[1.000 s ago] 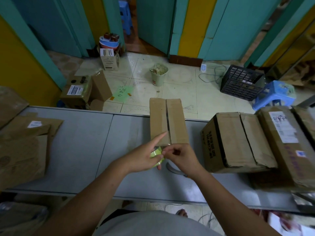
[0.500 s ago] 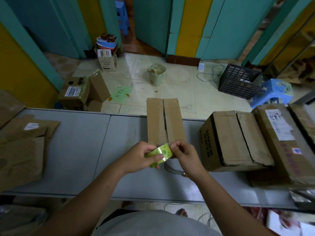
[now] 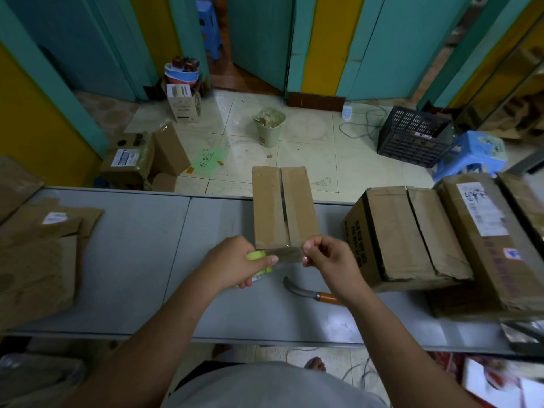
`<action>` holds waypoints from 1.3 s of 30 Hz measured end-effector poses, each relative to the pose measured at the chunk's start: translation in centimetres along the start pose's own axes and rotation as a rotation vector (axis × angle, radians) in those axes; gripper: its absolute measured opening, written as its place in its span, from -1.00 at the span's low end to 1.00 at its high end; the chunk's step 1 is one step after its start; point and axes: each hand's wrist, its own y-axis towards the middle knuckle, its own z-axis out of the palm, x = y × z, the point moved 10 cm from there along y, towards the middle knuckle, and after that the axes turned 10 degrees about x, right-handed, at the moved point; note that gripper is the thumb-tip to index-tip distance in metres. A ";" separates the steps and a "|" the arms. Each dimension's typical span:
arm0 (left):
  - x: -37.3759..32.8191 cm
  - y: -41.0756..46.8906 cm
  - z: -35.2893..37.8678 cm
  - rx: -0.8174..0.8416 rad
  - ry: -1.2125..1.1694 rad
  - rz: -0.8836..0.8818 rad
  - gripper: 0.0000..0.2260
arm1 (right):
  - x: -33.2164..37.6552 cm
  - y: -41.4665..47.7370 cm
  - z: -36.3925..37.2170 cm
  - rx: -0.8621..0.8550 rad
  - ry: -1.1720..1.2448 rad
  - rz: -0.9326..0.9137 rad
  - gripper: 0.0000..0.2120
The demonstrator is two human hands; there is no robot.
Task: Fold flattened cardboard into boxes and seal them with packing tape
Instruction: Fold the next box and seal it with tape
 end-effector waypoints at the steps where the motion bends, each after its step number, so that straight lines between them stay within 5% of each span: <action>1: -0.3 0.0 -0.3 -0.018 0.012 0.022 -0.40 | -0.6 0.0 -0.1 -0.013 0.054 0.023 -0.85; 5: -2.2 -0.9 -1.3 0.009 -0.268 0.232 -0.48 | -3.4 0.4 -0.5 -0.014 0.473 0.146 -0.83; 9: -3.5 -2.4 -1.6 0.158 -0.688 0.375 -0.57 | -5.1 0.6 -0.3 -0.002 0.628 0.208 -0.88; 14: -4.9 -2.7 -1.9 0.134 -0.611 0.437 -0.80 | -5.0 1.2 -1.1 -0.049 0.649 0.175 -0.91; 19: -1.5 -1.5 -1.5 0.025 -0.458 0.297 -0.64 | -3.4 1.2 -3.8 -0.072 0.392 0.093 -0.89; 26: 3.2 -0.7 -2.9 -0.038 0.086 -0.054 -0.41 | -2.6 0.6 -4.4 -0.122 0.197 -0.004 -0.89; 34: 2.4 -0.4 -6.2 -0.097 -0.348 0.253 -0.33 | -6.7 1.0 -5.4 -0.238 0.404 0.152 -0.82; 39: 3.9 0.6 -6.9 -0.164 0.042 0.082 -0.44 | -6.5 1.5 -5.8 -0.303 0.356 0.136 -0.85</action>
